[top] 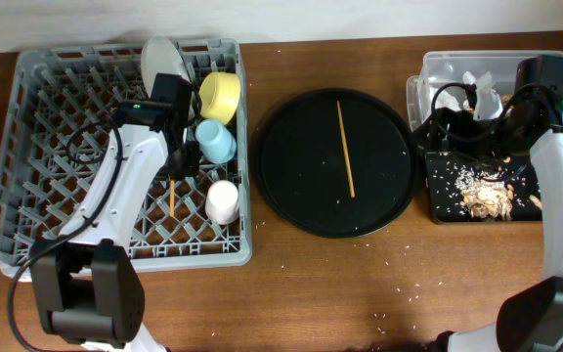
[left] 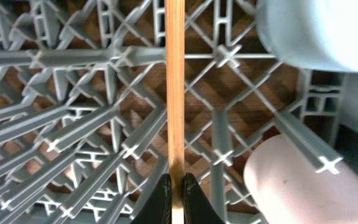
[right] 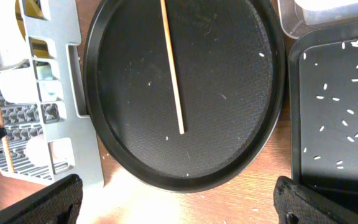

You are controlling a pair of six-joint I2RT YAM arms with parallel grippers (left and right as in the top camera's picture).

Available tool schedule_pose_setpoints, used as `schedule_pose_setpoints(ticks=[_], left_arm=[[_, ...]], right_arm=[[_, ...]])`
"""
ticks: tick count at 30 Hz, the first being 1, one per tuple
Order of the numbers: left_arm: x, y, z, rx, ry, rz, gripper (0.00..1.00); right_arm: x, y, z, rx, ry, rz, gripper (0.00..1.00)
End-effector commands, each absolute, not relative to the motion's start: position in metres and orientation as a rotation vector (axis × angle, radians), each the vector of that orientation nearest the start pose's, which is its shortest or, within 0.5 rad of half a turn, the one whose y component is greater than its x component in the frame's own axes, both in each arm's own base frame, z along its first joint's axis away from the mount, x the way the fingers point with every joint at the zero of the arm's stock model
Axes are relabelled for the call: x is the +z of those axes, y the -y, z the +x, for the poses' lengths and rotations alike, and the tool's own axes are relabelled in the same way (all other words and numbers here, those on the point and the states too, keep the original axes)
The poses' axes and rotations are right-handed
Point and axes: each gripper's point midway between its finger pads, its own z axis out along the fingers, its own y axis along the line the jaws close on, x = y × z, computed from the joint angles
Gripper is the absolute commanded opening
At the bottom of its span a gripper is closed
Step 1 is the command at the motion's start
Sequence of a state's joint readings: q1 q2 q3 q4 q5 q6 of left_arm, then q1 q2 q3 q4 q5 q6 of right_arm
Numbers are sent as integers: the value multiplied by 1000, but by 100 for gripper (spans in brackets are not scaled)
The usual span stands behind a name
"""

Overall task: Sort waste into correct bins and load items into the dishwasher rack
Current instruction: 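Carry the chopstick to the rack and drop it in with the left gripper, then grasp the second chopstick on the black tray with the left gripper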

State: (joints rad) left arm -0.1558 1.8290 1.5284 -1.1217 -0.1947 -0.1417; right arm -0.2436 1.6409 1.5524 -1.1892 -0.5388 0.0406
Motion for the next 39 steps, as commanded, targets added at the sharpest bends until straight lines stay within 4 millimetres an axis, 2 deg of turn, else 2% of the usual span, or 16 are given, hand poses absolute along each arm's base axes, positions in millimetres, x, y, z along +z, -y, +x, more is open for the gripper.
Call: schedule_pose_setpoints(ticks=[1, 2, 4, 8, 10, 12, 14, 15, 17, 20, 23, 25, 26, 29, 36, 39], left_arm=[[111, 33, 379, 188, -2951, 15, 13], [112, 33, 381, 186, -2943, 14, 36], [112, 34, 384, 182, -2929, 12, 55], [117, 40, 393, 146, -2896, 18, 57], [139, 54, 401, 128, -2856, 57, 56], [177, 95, 413, 11, -2768, 154, 57], [200, 130, 416, -52, -2704, 180, 58], [203, 146, 416, -79, -2686, 182, 57], [193, 177, 416, -121, -2685, 183, 58], [155, 242, 414, -223, -2710, 232, 57], [119, 297, 420, -299, -2690, 238, 57], [102, 329, 418, -366, -2672, 295, 57], [94, 339, 416, -374, -2671, 305, 57], [67, 360, 407, -370, -2687, 362, 57], [36, 372, 402, -354, -2710, 398, 57], [33, 375, 401, -355, -2704, 405, 56]], right_arm=[[201, 0, 362, 697, -2709, 263, 99], [201, 0, 362, 697, -2709, 263, 99], [201, 0, 362, 697, -2709, 263, 99], [201, 0, 362, 697, -2709, 263, 98], [201, 0, 362, 697, -2709, 263, 98], [201, 0, 362, 697, -2709, 263, 99], [201, 0, 362, 697, -2709, 263, 99], [201, 0, 362, 697, -2709, 263, 98], [201, 0, 362, 697, -2709, 263, 98], [201, 0, 362, 697, -2709, 263, 98], [201, 0, 362, 697, -2709, 263, 98], [201, 0, 362, 697, -2709, 263, 98], [201, 0, 362, 697, -2709, 263, 98], [201, 0, 362, 697, -2709, 263, 99], [201, 0, 362, 697, -2709, 263, 99], [201, 0, 362, 697, -2709, 263, 98]])
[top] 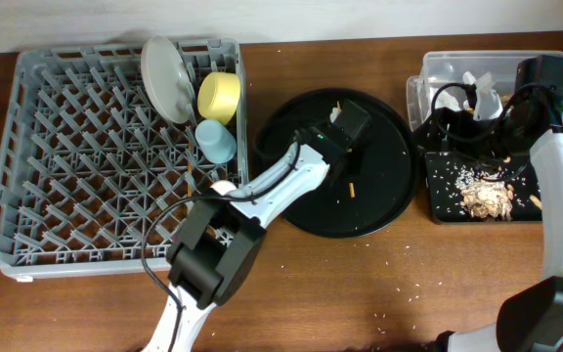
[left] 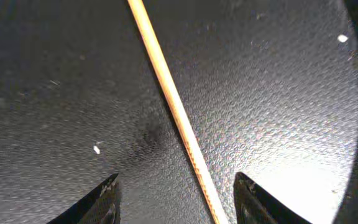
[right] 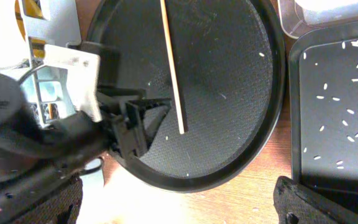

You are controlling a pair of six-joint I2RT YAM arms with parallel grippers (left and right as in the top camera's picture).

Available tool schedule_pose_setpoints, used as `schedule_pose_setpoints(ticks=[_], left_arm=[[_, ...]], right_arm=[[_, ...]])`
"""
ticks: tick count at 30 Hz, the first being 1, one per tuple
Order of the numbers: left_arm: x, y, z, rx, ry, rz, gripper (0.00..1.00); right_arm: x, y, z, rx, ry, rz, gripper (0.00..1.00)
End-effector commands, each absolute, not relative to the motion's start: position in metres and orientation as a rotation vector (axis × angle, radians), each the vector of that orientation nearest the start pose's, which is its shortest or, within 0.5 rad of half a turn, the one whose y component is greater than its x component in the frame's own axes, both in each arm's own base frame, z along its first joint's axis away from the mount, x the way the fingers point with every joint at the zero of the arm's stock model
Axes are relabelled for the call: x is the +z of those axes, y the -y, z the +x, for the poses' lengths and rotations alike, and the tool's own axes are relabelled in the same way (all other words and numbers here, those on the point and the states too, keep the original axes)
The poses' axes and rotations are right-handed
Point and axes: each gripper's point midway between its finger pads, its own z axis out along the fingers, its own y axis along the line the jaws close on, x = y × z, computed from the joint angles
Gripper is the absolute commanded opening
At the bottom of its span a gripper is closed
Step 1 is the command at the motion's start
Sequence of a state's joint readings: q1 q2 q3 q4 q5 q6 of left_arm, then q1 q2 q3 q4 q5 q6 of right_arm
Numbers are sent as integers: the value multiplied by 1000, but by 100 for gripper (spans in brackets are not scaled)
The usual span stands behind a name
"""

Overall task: Sort waste into correct bins and load items into the dishwasher rack
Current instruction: 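Grasp the second chopstick on the black tray with the left gripper, then place the second chopstick into the rack beside the first with the left gripper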

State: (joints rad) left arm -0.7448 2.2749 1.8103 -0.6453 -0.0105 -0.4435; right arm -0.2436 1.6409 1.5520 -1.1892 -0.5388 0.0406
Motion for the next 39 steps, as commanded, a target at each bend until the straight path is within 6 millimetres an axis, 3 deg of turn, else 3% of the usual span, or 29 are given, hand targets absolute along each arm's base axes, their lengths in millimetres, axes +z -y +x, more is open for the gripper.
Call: schedule_pose_setpoints(ticks=[1, 5, 9, 13, 19, 23, 28, 32, 35, 39], left_arm=[[33, 375, 402, -331, -2696, 405, 55], [33, 373, 404, -209, -2647, 402, 54], [29, 375, 400, -203, -2650, 414, 50], [11, 376, 399, -178, -2667, 423, 46], [11, 384, 393, -188, -2659, 446, 42], [8, 377, 389, -158, -2688, 452, 15], [8, 377, 389, -157, -2689, 451, 1], [8, 375, 390, -154, -2691, 445, 1], [31, 349, 406, -126, -2713, 375, 1], [91, 294, 427, -72, -2749, 317, 1]], right_arm=[[201, 0, 362, 697, -2709, 263, 98], [201, 0, 362, 697, -2709, 263, 98], [201, 0, 362, 697, -2709, 263, 98], [201, 0, 362, 697, -2709, 263, 98], [201, 0, 362, 697, -2709, 263, 98], [201, 0, 362, 697, -2709, 263, 98], [201, 0, 362, 697, -2709, 263, 98], [201, 0, 362, 697, -2709, 263, 98], [201, 0, 362, 697, -2709, 263, 99], [201, 0, 362, 697, -2709, 263, 98]])
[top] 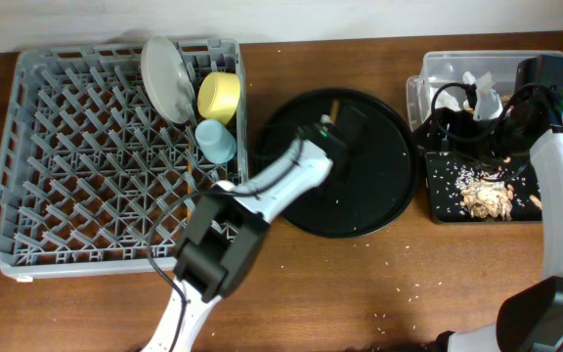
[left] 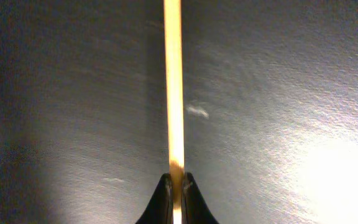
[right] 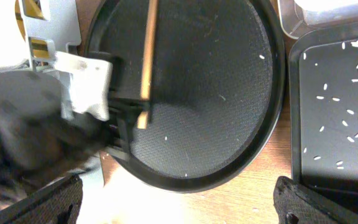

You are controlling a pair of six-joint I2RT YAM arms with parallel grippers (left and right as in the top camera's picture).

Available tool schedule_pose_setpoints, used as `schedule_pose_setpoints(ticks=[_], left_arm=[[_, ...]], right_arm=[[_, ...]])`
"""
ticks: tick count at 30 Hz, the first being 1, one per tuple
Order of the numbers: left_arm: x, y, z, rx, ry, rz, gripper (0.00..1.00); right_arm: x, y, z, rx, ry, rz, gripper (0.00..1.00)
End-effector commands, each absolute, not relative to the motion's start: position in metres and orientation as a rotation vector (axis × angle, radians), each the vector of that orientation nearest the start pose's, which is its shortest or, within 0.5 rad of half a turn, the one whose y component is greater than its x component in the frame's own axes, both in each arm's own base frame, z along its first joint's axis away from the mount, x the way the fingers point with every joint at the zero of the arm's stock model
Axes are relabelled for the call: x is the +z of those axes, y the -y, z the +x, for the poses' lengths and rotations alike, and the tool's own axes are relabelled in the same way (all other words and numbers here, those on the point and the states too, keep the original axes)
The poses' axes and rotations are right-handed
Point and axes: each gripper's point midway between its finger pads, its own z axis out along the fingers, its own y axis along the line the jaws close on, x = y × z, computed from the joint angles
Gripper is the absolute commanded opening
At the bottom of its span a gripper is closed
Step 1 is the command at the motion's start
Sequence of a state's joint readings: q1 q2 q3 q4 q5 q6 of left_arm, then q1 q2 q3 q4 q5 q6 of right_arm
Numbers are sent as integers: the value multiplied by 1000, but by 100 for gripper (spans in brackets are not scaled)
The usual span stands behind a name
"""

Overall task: Sort waste into correct bins and load items into the dishwasher rack
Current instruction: 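Place the second chopstick into the rack beside the first with the left gripper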

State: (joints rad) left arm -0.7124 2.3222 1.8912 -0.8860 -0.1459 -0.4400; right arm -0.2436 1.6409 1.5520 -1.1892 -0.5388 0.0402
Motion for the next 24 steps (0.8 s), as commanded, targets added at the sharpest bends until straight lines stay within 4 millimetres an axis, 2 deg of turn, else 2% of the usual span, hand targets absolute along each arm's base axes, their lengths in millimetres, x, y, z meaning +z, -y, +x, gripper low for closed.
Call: schedule_pose_setpoints(ticks=[1, 4, 6, 7, 8, 9, 12, 15, 18, 21, 24], left_arm=[[109, 280, 429, -60, -2759, 291, 1], [159, 243, 431, -48, -2757, 208, 1], [198, 218, 423, -44, -2740, 169, 1], [209, 210, 420, -38, -2732, 184, 1], [224, 194, 414, -19, -2724, 175, 1], [232, 181, 409, 14, -2726, 153, 1], [250, 125, 381, 192, -2783, 74, 1], [254, 90, 356, 261, -2872, 9, 1], [240, 72, 349, 282, -2948, 21, 1], [210, 48, 341, 402, -3028, -21, 1], [175, 37, 351, 408, -3039, -79, 1]], right_arm=[[201, 0, 362, 697, -2709, 263, 98], [201, 0, 362, 697, -2709, 263, 98], [201, 0, 362, 697, -2709, 263, 99], [201, 0, 362, 697, -2709, 263, 99], [201, 0, 362, 697, -2709, 263, 98], [201, 0, 362, 697, -2709, 263, 99], [201, 0, 362, 697, -2709, 263, 98], [201, 0, 362, 697, -2709, 263, 99], [201, 0, 362, 697, -2709, 263, 98], [201, 0, 362, 697, -2709, 263, 98], [201, 0, 362, 697, -2709, 263, 99]])
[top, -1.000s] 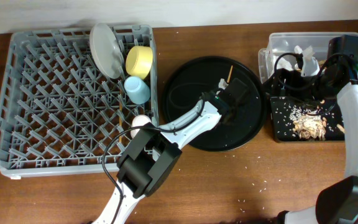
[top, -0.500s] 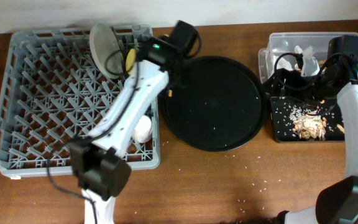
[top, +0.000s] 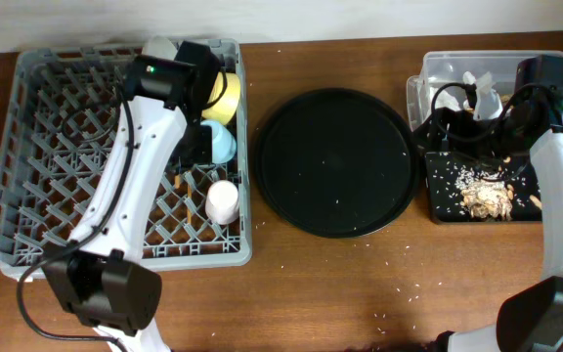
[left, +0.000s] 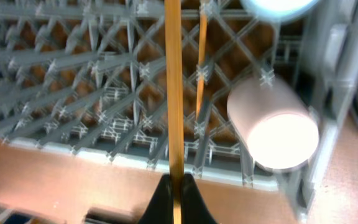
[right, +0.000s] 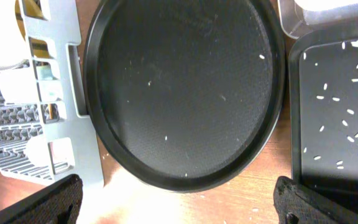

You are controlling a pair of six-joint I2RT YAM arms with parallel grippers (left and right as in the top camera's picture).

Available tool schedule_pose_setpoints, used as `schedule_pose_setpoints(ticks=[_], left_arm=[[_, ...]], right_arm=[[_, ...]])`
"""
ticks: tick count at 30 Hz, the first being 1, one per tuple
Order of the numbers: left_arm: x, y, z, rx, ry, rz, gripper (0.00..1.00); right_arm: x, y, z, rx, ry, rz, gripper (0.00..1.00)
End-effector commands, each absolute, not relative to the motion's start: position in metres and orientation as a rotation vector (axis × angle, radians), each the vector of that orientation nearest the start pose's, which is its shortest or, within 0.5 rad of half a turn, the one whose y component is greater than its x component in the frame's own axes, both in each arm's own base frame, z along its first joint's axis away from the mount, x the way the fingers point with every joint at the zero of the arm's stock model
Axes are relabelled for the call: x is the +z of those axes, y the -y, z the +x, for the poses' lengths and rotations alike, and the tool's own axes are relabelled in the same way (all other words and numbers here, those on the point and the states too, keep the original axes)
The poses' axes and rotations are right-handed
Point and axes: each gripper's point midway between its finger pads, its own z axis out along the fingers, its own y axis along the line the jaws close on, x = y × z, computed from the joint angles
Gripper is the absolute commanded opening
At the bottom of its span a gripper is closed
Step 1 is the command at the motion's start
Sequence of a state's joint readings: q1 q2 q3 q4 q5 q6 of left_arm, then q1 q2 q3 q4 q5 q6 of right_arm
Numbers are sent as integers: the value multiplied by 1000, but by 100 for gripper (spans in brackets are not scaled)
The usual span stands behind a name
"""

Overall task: Sort waste into correct bins and load items into the dishwasher rack
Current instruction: 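Place the second chopstick into the rack beside the first with the left gripper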

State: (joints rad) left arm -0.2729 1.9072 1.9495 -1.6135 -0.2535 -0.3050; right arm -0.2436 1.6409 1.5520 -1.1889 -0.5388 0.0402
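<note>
Held over the grey dishwasher rack (top: 57,147), my left gripper (left: 174,186) is shut on a wooden chopstick (left: 174,93); from overhead the left gripper (top: 192,145) sits beside the blue cup (top: 219,143). A second chopstick (left: 201,68) lies in the rack grid, just right of the held one. The rack also holds a white cup (left: 272,132) and a yellow cup (top: 225,96). The round black tray (top: 335,161) carries only rice grains. My right gripper (right: 179,193) hangs open with nothing in it, above the tray's near edge.
A clear bin (top: 457,73) with paper scraps stands at the far right, and a black bin (top: 448,186) with rice and food scraps sits in front of it. Rice grains are scattered on the wooden table (top: 360,284). The right arm hangs over the bins.
My left gripper was shut on the chopstick on the black tray; now it holds that chopstick over the rack. The tray has no chopstick left. The right arm has not moved.
At first my left gripper held one chopstick down in the rack while another lay on the tray. Then it was open over the tray's chopstick, the first left in the rack. It then shut on that chopstick, and now holds it over the rack.
</note>
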Motion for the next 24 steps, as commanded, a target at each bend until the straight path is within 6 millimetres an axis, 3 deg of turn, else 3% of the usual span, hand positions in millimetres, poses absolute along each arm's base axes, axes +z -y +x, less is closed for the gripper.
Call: schedule_pose_setpoints(ticks=[1, 5, 8, 12, 15, 18, 22, 24], left_arm=[[165, 34, 353, 408, -3038, -93, 1], [124, 23, 355, 409, -3049, -141, 1], [111, 23, 354, 411, -3054, -140, 1], [110, 30, 356, 363, -3051, -135, 27], [113, 41, 359, 275, -3061, -63, 36], [141, 52, 369, 181, -3031, -49, 36], [209, 62, 378, 64, -2918, -52, 36], [252, 73, 378, -66, -2816, -43, 36]], right_arm=[[201, 0, 362, 697, -2709, 263, 98], [201, 0, 362, 697, -2709, 263, 98], [201, 0, 362, 697, -2709, 263, 98], [201, 0, 362, 697, -2709, 263, 99], [201, 0, 362, 697, -2709, 263, 99], [201, 0, 362, 697, -2709, 263, 98], [201, 0, 362, 697, -2709, 263, 98], [201, 0, 362, 697, -2709, 263, 98]])
